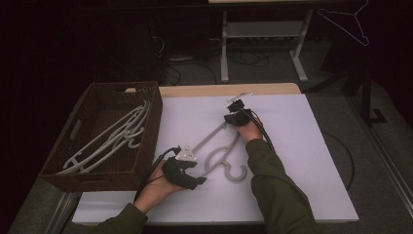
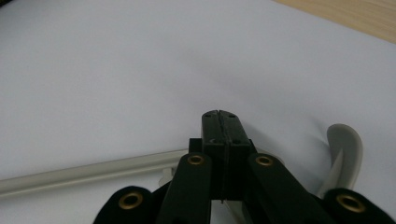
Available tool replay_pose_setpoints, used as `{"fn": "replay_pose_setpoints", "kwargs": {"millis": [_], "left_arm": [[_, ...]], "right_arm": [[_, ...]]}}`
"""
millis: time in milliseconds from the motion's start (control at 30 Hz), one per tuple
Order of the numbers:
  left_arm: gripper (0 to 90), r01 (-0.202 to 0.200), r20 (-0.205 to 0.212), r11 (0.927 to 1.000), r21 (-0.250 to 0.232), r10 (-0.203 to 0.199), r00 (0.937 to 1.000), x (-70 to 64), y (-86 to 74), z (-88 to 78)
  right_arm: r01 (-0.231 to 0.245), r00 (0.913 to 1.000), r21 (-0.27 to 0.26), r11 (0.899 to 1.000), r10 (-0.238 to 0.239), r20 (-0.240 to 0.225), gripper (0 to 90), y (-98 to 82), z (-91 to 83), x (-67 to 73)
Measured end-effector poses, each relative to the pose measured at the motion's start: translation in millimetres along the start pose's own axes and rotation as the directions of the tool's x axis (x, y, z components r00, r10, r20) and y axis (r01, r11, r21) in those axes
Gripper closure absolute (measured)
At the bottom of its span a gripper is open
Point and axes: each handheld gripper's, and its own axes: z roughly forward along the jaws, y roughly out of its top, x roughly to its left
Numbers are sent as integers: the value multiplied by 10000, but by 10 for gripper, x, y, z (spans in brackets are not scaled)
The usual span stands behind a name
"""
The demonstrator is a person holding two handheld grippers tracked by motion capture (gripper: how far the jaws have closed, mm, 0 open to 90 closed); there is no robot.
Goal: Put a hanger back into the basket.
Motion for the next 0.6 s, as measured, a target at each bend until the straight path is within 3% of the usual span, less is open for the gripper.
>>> {"fn": "replay_pose_setpoints", "kwargs": {"millis": [133,167,367,467,533,600], "left_arm": [[386,-1,98,9997,232,-1,10000,25,13,50],[403,2,138,9996,294,-6,9999,30,15,59],[458,65,257,9992,400,-76,9996,50,45,114],[491,69,353,9990,449,-85,9993,60,77,132],[525,61,328,9990,451,-75,9994,62,93,141],[583,39,435,9986,526,-61,9990,76,103,144]], "right_arm": [[-74,9999,140,9999,75,-125,900,10,12,-15],[-286,9994,257,9993,292,-208,900,9,11,-4],[-150,9996,281,9995,157,-222,900,0,49,3],[-303,9991,391,9988,314,-289,900,-6,57,18],[-118,9997,348,9993,126,-231,900,-8,64,13],[-254,9993,417,9988,265,-281,900,-8,58,15]]}}
